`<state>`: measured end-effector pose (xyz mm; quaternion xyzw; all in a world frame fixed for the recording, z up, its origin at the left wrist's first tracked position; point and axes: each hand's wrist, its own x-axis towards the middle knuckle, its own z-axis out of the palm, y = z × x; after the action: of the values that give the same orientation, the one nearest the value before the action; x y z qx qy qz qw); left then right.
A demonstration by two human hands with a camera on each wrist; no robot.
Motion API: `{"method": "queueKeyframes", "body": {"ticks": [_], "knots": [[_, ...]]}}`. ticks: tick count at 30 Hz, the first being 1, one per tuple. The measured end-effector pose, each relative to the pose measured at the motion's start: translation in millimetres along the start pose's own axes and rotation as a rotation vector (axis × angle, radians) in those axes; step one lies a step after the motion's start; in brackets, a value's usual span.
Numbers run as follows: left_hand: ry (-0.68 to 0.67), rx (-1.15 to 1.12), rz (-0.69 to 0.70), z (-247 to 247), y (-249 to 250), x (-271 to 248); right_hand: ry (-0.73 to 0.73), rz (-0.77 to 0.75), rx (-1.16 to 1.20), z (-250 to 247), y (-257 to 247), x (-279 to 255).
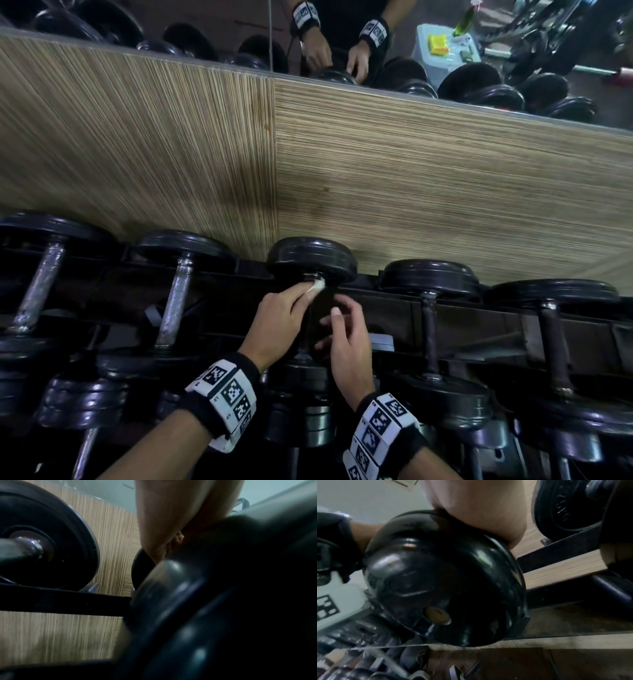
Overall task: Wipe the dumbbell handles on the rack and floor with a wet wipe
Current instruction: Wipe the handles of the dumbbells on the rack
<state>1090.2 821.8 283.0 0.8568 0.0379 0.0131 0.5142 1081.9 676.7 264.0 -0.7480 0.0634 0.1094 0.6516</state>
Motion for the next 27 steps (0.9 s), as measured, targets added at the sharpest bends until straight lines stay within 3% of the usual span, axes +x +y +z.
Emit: {"method": "queueKeyframes", "body": {"ticks": [2,4,6,8,11,14,16,19,22,27], "knots": [[-0.023,-0.040,0.002,2.1,6.5,-6.9,-0.091,0.003,0.062,-3.4,-2.7,1.1],[0.060,-0.125,-0.035,3.7,12.7,-12.1,-0.181,-0.014,0.051,-8.5,-4.0,4.0],[0.131,-0.228,-0.107,1.7,18.1,-16.6,-0.213,0.002,0.003,-13.0,-4.4,7.0],[0.111,-0.253,-0.160,-2.9,19.1,-20.8,-0.205,0.028,0.019,-13.6,-5.3,10.6],[0.115,-0.125,-0.156,-17.0,3.4,-29.8,-0.100,0.061,0.139,-14.6,-9.1,20.4],[0.309,0.164,-0.086,-55.2,-27.1,-44.6,0.006,0.121,0.135,-22.3,-1.5,40.2],[0.413,0.405,-0.067,-88.5,-42.7,-56.5,-0.014,0.181,0.024,-24.1,6.8,52.7],[0.463,0.695,-0.165,-129.4,-57.5,-68.1,-0.105,0.185,-0.157,-15.2,11.2,65.7],[0.467,0.665,-0.283,-139.8,-62.5,-68.3,-0.190,0.138,-0.236,1.1,8.0,82.4],[0.524,0.580,-0.279,-134.8,-57.1,-68.6,-0.249,0.122,-0.211,6.7,3.1,87.1]]}}
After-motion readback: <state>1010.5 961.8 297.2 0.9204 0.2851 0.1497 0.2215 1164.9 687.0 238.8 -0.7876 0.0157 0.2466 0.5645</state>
